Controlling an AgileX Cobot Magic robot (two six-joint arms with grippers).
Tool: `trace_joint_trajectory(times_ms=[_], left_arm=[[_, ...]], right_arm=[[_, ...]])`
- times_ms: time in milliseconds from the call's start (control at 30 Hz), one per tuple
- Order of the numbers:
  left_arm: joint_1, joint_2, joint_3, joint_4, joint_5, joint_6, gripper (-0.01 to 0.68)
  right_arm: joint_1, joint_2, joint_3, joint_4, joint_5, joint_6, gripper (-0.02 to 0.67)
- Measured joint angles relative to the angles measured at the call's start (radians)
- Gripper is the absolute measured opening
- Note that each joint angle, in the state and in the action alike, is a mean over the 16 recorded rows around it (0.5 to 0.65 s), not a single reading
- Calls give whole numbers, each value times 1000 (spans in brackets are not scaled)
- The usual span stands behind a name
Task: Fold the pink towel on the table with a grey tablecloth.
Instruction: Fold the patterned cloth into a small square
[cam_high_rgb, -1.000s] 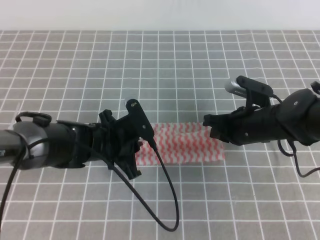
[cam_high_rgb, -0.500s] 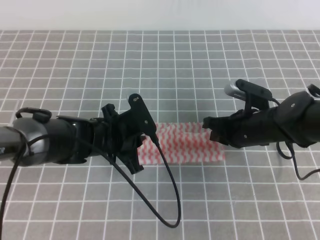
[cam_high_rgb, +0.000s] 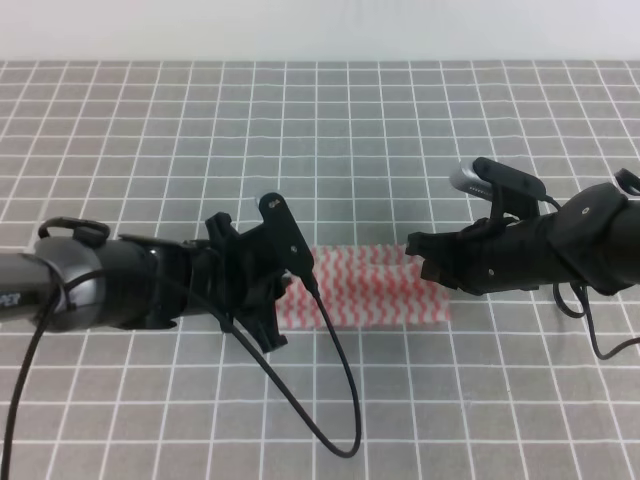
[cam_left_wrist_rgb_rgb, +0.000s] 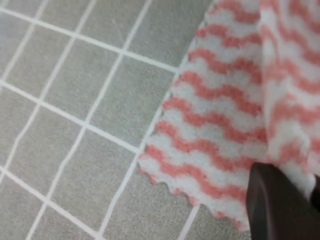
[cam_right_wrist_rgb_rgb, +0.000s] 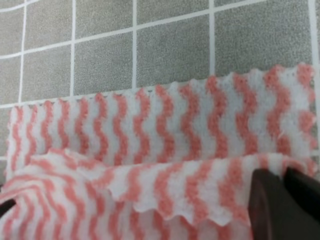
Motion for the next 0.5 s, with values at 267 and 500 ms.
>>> trace_joint_trajectory(times_ms=[267, 500], left_arm=[[0, 9, -1, 1, 21, 0, -2], [0, 9, -1, 1, 31, -2, -2]], right_arm=[[0, 1, 0, 0, -3, -1, -3], [0, -1, 0, 0, -6, -2, 15]])
